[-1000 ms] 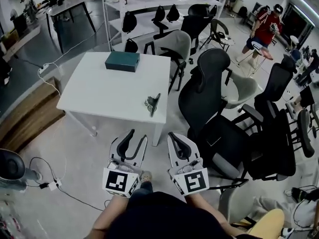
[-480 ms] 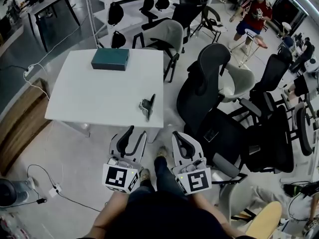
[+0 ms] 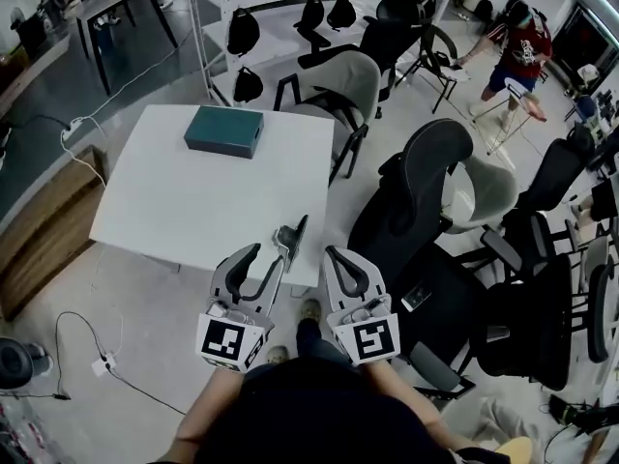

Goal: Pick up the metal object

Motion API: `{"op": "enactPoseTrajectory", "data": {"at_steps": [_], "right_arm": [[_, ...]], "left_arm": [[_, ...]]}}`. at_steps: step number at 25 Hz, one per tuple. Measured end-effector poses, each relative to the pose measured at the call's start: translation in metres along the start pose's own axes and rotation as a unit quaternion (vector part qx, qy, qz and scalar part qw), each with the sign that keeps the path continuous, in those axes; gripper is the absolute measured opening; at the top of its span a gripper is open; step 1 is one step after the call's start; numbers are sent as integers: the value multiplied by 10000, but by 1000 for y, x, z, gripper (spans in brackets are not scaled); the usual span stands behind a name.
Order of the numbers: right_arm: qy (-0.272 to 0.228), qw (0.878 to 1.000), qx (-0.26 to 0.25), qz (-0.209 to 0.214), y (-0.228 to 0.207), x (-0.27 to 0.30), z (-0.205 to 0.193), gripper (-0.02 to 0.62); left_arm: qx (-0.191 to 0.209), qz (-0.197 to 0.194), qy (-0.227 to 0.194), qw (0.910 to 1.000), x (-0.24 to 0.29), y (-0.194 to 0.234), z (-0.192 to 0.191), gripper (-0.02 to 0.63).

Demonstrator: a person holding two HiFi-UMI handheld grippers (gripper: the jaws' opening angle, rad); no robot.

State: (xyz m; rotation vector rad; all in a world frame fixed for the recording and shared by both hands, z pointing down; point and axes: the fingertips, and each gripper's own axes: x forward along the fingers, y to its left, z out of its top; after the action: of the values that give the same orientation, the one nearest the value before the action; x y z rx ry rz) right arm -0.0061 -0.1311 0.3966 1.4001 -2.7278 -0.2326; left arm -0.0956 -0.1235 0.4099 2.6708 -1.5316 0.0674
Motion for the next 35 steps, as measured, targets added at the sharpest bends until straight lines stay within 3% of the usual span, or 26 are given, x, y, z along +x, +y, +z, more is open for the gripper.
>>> {"op": "enactPoseTrajectory", "data": {"at_steps": [6,17,22,25,28,35], "right_arm": [[65,9985,-50,542,-31,48,-19,26],[307,9918,65,1238,-51,90,-52,26],[690,9883,363,1313,-52,93,-70,26],[814,9856,283,1456,-49,97,-80,27],[1006,9845,492,1351,-46,102,-85,26],[1218,9855,550,1041,-48,112,-89,26]], "left_arm": [[0,263,140,9996,48,17,-10,140],[-329,365,778,9958,94,30,-55,140],[-432,127,1278,9908,102,30,-84,140],[-558,18,1476,9875,109,35,-101,141],[-698,-146,1695,9829,115,40,-118,140],[-846,-694,2439,9636,129,48,-167,141]]}}
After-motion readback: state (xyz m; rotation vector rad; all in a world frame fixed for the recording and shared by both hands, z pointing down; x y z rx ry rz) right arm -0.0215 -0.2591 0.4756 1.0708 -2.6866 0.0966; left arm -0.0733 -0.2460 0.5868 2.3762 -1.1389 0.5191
